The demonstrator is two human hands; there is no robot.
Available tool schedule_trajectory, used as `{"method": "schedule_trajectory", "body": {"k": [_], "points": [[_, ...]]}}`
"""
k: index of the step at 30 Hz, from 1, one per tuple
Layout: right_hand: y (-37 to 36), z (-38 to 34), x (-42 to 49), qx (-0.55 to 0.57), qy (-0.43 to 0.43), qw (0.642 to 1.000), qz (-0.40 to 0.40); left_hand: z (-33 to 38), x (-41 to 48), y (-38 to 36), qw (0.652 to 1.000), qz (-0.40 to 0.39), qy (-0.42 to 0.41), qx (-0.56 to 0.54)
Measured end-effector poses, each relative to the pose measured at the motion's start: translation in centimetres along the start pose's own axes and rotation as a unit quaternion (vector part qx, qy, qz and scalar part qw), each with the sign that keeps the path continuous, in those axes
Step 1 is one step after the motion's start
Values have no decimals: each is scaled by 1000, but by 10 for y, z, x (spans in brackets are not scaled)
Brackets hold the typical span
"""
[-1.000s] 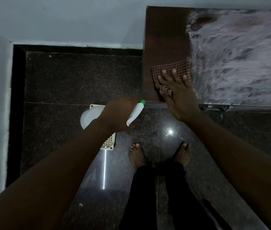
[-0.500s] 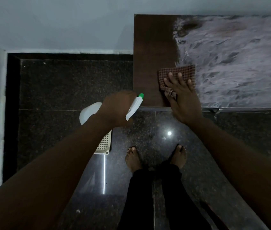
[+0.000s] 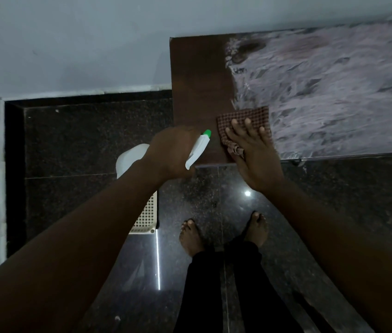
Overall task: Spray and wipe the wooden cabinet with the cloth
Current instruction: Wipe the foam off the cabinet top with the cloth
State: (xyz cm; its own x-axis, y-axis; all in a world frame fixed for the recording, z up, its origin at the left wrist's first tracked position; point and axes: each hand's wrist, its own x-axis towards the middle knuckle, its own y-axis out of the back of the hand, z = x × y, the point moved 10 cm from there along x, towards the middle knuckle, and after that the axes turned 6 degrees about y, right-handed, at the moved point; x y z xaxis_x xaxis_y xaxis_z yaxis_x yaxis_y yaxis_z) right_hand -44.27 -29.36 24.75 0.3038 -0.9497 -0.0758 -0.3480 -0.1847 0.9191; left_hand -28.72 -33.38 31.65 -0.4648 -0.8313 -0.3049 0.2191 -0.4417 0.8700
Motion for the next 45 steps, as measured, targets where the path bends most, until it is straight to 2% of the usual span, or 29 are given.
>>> {"method": "schedule_trajectory", "body": {"k": [6, 12, 16, 21, 30, 33, 39, 42, 45], "points": [[-18, -10, -28, -44, 58, 997, -32, 14, 13, 2, 1000, -5, 0, -10], [-16, -8, -30, -16, 58, 998, -36, 26, 26, 0, 1000, -17, 3, 6], [-13, -8, -29, -10, 56, 998, -39, 22, 32, -2, 999, -14, 46, 3], [-8, -6, -25, -1, 59, 997, -53, 23, 35, 2, 999, -10, 35, 23], [29, 60, 62, -5, -41, 999, -6, 20, 41, 8, 999, 16, 23, 42], [21, 47, 44, -25, -12, 1000, -13, 19, 45, 12, 999, 14, 28, 32], [1, 23, -5, -78, 77, 991, -76, 20, 49, 19, 999, 25, 25, 21], [8, 30, 13, -64, 75, 992, -74, 21, 50, 20, 999, 30, 23, 13], [23, 54, 52, -54, 28, 997, -41, 17, 53, 17, 999, 25, 29, 23]]}}
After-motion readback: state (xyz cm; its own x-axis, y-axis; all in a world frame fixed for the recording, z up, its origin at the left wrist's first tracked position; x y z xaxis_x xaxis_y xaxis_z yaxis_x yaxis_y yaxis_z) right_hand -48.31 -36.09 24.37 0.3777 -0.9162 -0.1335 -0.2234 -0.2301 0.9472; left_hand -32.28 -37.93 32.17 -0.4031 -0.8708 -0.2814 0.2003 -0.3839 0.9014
